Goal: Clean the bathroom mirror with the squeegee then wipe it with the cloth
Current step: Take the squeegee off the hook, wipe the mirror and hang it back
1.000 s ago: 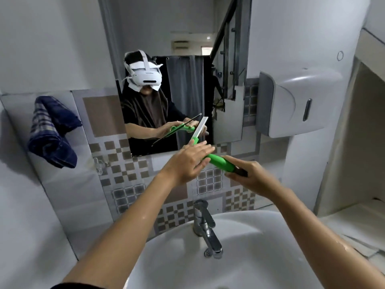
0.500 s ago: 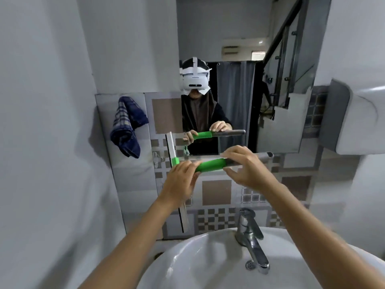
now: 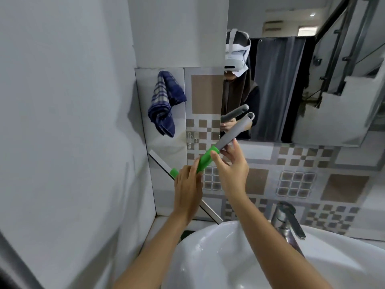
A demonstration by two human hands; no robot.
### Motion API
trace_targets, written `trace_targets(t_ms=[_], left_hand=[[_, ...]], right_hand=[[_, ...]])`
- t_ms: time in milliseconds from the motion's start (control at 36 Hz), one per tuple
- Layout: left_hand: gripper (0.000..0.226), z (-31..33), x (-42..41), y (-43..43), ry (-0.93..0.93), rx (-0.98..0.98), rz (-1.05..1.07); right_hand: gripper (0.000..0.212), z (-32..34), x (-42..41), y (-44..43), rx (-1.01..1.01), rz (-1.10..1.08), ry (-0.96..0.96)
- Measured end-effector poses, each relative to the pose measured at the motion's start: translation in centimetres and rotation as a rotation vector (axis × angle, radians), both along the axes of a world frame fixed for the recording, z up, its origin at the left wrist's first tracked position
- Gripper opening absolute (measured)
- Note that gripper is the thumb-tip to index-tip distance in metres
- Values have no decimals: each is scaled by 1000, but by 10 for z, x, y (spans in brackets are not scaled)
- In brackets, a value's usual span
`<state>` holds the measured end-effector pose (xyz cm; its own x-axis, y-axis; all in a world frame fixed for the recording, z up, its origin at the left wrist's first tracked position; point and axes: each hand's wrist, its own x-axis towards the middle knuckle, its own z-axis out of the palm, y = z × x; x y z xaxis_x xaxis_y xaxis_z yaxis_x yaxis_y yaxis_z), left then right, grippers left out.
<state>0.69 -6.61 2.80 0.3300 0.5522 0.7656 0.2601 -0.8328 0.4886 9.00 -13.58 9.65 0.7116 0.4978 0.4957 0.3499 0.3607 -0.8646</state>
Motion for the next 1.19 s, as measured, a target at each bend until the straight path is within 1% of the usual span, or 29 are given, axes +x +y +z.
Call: trace_targets(t_ms=[83, 222, 333, 444, 583, 667, 917, 1194], left_hand=[[44, -10, -6, 9, 8, -20, -2], [48, -31, -15, 17, 20, -45, -36], [50, -45, -20, 26, 61, -196, -89], [55, -61, -24, 33, 95, -361, -117], [57, -79, -32, 34, 94, -454, -133], [59, -84, -37, 31, 100, -491, -143], [65, -103, -37, 32, 185, -551, -158], [71, -115, -19, 46, 157, -583, -177]], right_hand=[[66, -1, -2, 12, -28, 27, -10], [71, -10, -8, 30, -105, 112, -34], [70, -24, -10, 42, -155, 153, -70], [67, -37, -13, 51, -209, 224, -64], [67, -59, -16, 60, -278, 260, -99], [66, -71, -19, 62, -305, 264, -133], [68, -101, -12, 66, -369, 269, -132], [66, -115, 3, 79, -407, 237, -168]])
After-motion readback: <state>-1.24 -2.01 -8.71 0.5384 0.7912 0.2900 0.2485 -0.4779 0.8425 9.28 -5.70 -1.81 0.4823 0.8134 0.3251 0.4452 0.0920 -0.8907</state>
